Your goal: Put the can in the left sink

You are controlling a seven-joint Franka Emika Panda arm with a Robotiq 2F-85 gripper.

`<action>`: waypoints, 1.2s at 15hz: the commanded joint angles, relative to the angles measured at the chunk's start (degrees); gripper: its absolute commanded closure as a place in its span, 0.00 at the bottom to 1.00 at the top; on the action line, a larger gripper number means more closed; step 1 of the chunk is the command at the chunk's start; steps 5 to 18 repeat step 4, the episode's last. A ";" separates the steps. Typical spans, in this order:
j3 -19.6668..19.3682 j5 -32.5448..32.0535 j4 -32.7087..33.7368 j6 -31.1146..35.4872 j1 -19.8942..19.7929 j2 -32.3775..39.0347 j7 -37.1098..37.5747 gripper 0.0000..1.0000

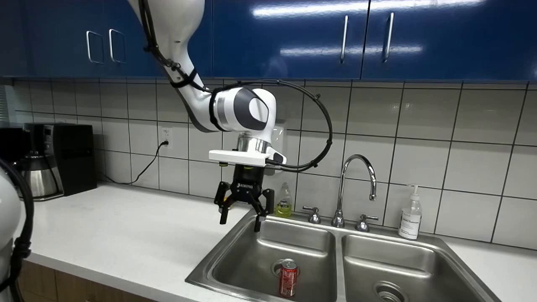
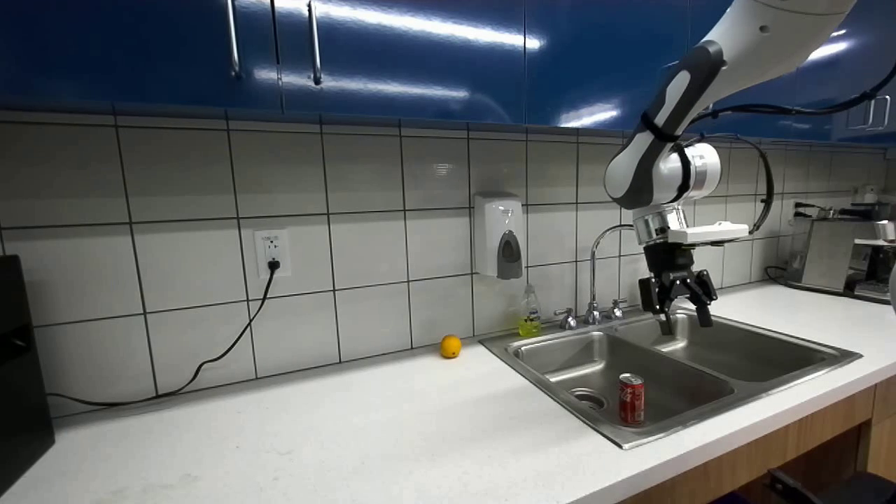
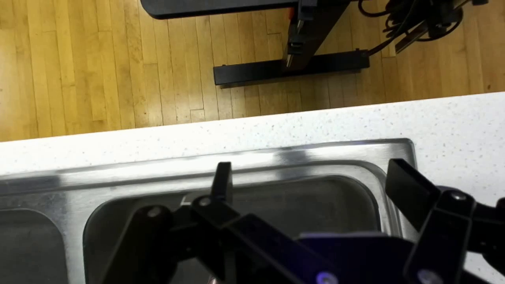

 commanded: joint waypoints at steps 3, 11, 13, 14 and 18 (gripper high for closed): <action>-0.38 0.00 -1.34 -0.45 0.40 -2.18 0.02 0.00; -0.38 0.00 -1.47 -0.45 0.41 -2.27 0.02 0.00; -0.38 0.00 -1.47 -0.45 0.41 -2.27 0.02 0.00; -0.38 0.00 -1.47 -0.45 0.41 -2.27 0.02 0.00; -0.38 0.00 -1.47 -0.45 0.41 -2.27 0.02 0.00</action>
